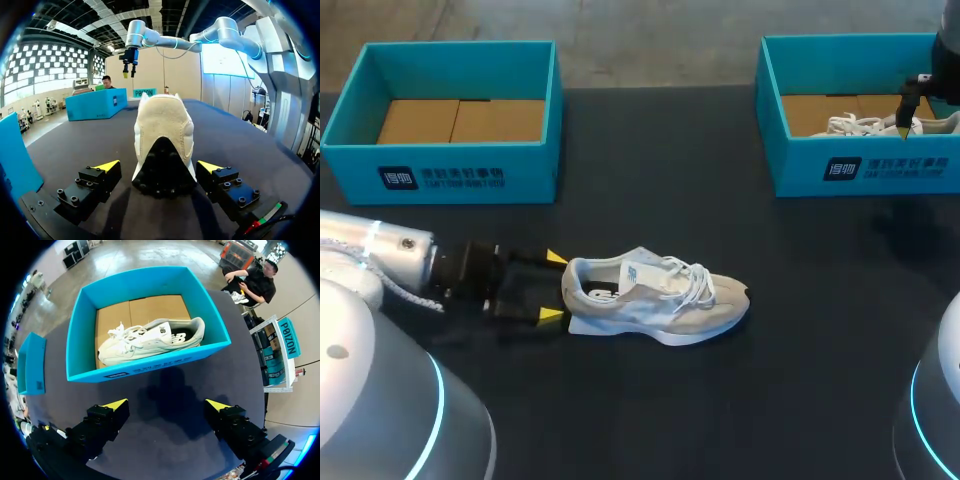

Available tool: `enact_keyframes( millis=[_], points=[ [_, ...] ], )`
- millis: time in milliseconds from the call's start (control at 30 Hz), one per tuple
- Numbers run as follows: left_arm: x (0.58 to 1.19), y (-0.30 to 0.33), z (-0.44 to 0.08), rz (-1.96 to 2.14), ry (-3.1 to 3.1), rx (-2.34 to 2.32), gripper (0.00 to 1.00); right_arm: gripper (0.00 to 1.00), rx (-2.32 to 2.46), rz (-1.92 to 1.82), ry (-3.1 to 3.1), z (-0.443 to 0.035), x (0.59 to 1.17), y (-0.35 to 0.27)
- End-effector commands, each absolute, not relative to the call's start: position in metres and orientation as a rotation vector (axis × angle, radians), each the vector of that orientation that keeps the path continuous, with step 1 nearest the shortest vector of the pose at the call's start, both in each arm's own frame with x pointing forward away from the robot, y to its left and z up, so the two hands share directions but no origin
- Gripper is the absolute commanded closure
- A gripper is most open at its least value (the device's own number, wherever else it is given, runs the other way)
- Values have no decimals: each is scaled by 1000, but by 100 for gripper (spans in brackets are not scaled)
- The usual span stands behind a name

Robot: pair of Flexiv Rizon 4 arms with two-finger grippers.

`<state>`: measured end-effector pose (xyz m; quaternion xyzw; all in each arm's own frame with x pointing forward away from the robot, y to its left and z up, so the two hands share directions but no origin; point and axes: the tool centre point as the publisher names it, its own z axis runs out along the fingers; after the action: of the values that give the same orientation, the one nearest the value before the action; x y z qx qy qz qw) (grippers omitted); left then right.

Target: Take the shoe out of the shoebox, open the shoe tongue, remove and reinsert the insole, then place the shoe into the shoebox

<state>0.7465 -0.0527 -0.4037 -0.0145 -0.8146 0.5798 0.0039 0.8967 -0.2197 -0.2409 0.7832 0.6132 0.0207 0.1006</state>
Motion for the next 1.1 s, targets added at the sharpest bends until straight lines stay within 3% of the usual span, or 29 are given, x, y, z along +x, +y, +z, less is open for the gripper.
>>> enact_keyframes(
  millis=[33,800,900,967,1000,1033,1100],
  points=[
    [747,-64,-408,1814,-2542,-44,0,0,2315,63,1811,-241,897,-220],
    [742,-96,-415,1801,-2530,-38,0,0,2315,63,1811,-241,897,-220],
    [742,-96,-417,1794,-2532,-41,38,0,2315,63,1811,-241,897,-220],
    [741,-96,-417,1798,-2528,-34,71,0,2315,63,1811,-241,897,-220],
    [741,-96,-417,1802,-2527,-35,95,0,2315,63,1811,-241,897,-220],
    [741,-96,-416,1805,-2528,-35,100,0,2315,63,1811,-241,897,-220],
    [741,-95,-416,1811,-2527,-24,100,0,2315,63,1811,-241,897,-220]
  ],
)
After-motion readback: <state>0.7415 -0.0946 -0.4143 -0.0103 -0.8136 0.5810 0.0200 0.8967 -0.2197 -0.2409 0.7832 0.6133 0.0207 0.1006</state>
